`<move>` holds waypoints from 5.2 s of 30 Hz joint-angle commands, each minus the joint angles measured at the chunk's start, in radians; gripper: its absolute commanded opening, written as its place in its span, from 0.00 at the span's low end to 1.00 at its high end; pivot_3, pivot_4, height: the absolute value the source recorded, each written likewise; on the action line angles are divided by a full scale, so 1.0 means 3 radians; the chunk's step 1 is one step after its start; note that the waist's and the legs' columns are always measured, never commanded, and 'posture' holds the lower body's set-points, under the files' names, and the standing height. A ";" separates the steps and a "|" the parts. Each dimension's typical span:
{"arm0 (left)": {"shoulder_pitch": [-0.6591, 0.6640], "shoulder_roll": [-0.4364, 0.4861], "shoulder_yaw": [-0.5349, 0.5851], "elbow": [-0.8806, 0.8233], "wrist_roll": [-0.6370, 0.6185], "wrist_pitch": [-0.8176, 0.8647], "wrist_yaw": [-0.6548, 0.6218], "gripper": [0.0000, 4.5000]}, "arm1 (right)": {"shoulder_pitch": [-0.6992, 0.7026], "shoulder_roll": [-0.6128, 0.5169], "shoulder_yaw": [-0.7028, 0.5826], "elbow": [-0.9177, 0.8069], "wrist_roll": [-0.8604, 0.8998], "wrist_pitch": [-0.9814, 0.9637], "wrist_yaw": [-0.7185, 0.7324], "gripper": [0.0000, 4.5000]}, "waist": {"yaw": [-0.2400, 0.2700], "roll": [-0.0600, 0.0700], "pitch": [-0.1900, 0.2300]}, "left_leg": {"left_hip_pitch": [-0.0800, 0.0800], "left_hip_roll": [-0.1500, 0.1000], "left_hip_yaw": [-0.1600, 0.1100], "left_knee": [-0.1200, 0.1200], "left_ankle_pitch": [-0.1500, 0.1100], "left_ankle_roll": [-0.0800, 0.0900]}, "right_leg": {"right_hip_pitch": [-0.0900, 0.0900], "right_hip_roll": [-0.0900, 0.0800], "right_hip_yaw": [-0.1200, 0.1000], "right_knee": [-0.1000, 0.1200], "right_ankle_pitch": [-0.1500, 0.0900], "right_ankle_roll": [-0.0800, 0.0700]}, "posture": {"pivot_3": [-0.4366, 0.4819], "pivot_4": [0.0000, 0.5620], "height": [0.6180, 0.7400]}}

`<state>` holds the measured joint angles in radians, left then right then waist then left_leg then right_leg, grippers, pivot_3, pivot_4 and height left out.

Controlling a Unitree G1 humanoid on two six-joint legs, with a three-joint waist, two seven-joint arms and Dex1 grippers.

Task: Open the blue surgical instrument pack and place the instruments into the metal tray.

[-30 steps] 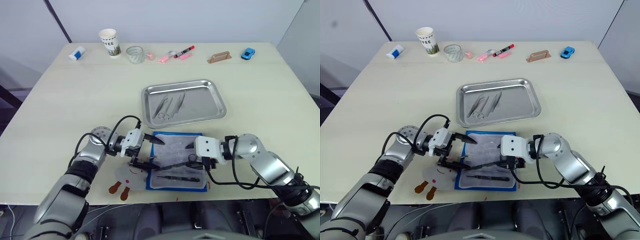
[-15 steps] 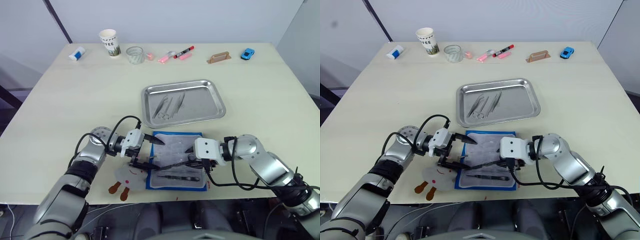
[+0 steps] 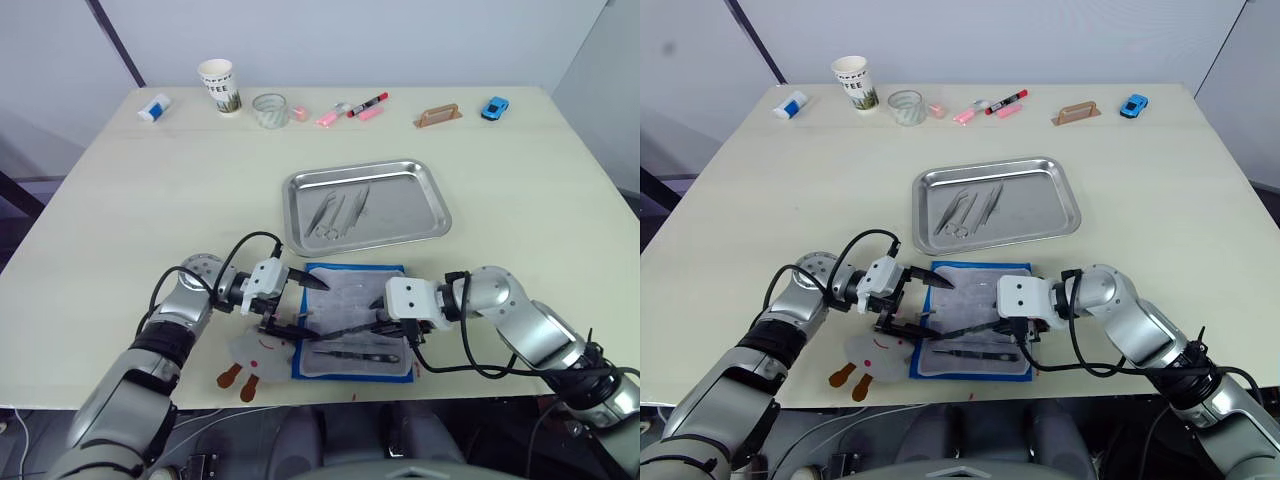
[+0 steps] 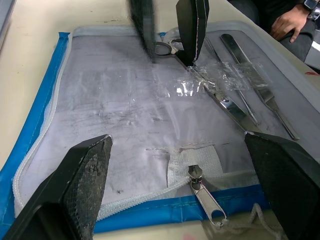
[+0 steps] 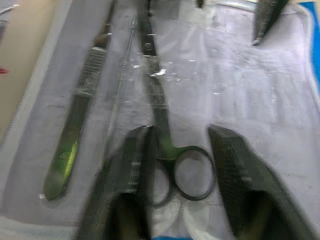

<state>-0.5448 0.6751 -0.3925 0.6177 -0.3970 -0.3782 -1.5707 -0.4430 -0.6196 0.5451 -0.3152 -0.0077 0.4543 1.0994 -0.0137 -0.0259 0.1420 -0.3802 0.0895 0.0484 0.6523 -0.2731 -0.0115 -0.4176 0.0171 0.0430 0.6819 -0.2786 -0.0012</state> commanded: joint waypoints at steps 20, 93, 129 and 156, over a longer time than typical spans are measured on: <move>0.0034 -0.0019 -0.0033 0.0222 0.0194 -0.0018 -0.0146 1.00 | -0.0088 0.0024 0.0038 -0.0260 -0.0044 0.0210 -0.0022 0.01 | 0.0001 0.0000 -0.0001 | 0.0006 0.0000 0.0000 0.0010 0.0000 0.0000 | 0.0001 0.0000 0.0001 0.0021 -0.0001 0.0000 | 0.48 0.27 0.88; -0.0066 -0.0126 -0.0077 0.0326 0.0170 -0.0104 -0.0146 1.00 | -0.0402 -0.0233 0.0051 -0.0576 0.0009 0.0552 0.0128 0.01 | 0.0010 0.0002 0.0000 | -0.0009 -0.0003 -0.0009 0.0042 0.0000 0.0001 | -0.0001 0.0001 0.0002 0.0038 -0.0002 0.0000 | 0.48 0.27 0.88; 0.0034 -0.0037 0.0122 -0.0015 -0.0335 0.0297 -0.0146 1.00 | -0.0106 -0.0177 0.0108 -0.0484 0.0228 0.1147 -0.0181 0.01 | 0.0001 0.0000 0.0002 | -0.0009 -0.0002 -0.0009 0.0042 -0.0002 0.0003 | -0.0003 -0.0001 -0.0007 0.0039 -0.0003 -0.0001 | 0.48 0.27 0.88; -0.0008 0.0106 -0.0493 0.0158 -0.0219 -0.0210 -0.0146 1.00 | -0.0214 -0.0091 -0.0003 -0.0693 0.0506 0.1802 -0.0339 0.01 | 0.0004 0.0000 0.0001 | -0.0007 -0.0002 -0.0009 0.0042 -0.0002 0.0003 | -0.0002 -0.0001 -0.0006 0.0040 -0.0003 -0.0002 | 0.48 0.27 0.88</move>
<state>-0.5645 0.7027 -0.5098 0.6406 -0.4981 -0.4354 -1.5743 -0.4977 -0.6465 0.5473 -0.4961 0.1279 0.9630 1.0048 -0.0126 -0.0259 0.1424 -0.3825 0.0888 0.0457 0.6649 -0.2737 -0.0104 -0.4183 0.0168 0.0412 0.6939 -0.2794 -0.0017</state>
